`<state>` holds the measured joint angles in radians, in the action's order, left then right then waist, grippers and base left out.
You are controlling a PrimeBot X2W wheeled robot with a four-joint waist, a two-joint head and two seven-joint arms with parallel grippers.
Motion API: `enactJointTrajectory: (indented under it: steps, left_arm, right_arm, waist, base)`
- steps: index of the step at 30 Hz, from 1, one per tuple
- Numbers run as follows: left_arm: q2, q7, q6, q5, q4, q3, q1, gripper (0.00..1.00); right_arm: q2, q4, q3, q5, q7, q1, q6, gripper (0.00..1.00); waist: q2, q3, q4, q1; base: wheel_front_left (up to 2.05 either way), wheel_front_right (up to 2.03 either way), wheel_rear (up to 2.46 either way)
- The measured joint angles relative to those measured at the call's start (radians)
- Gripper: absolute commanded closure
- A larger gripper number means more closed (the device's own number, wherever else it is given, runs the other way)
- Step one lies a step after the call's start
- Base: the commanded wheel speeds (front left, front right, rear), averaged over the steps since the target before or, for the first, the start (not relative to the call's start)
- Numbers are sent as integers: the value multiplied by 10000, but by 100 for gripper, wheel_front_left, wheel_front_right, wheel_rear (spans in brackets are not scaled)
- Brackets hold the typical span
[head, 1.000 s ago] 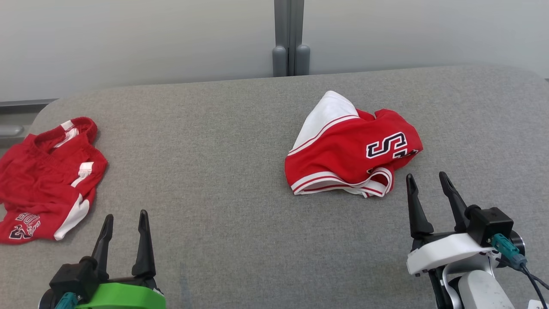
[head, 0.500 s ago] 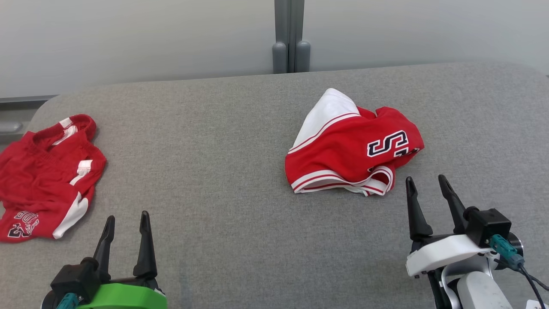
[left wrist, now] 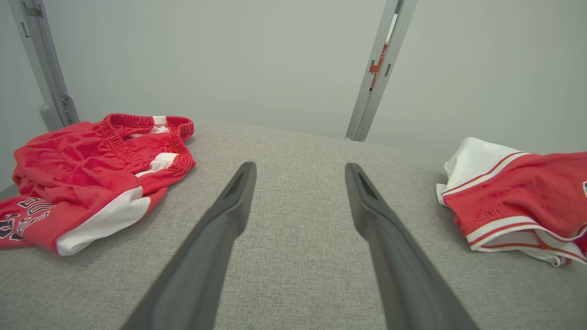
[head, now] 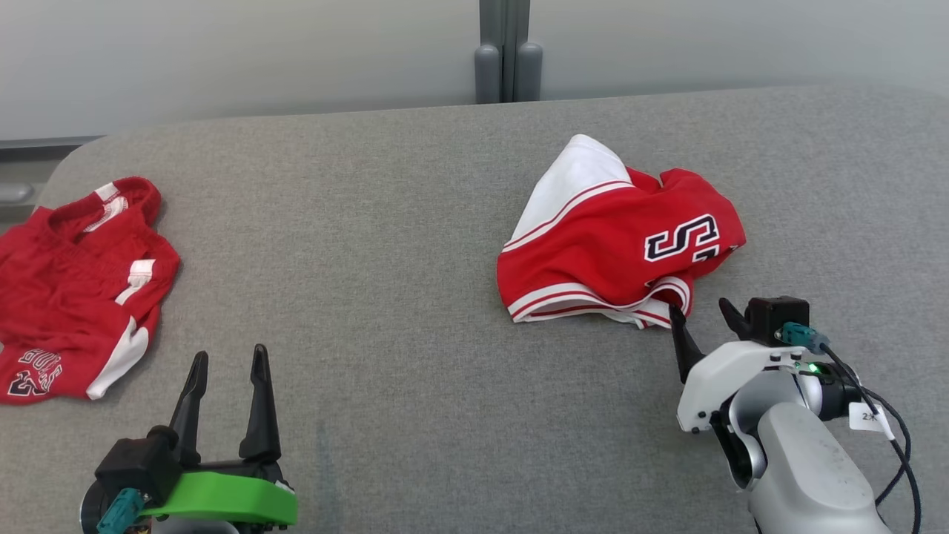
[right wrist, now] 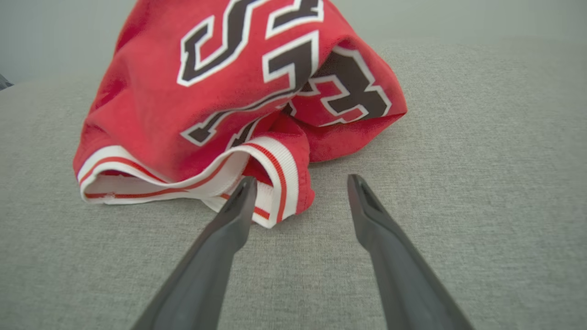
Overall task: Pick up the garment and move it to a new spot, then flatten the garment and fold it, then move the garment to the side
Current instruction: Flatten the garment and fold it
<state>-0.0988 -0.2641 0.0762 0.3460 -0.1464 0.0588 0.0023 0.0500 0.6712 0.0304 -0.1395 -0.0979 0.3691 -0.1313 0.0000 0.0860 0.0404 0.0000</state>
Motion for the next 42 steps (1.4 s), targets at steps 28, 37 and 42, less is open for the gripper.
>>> enactJointTrajectory:
  steps: [28, 37, 42]
  left_arm:
    - [242, 0, 203, -138, -94, -136, -168, 0]
    - [326, 0, 282, -159, -71, 125, -344, 0]
    - [387, 0, 293, -205, -31, 136, -357, 0]
  right_arm:
    - [-21, 27, 2878, -213, -951, 4684, 0, 100]
    - [12, 857, 4121, -1670, -1237, 7966, 0, 100]
    - [42, 949, 4052, -2422, -1567, 8994, -2, 100]
  waist:
    - [0, -24, 392, 0]
    - [0, 138, 692, 0]
    - [0, 183, 973, 0]
  base:
    - [0, 0, 0]
    - [0, 0, 0]
    - [0, 0, 0]
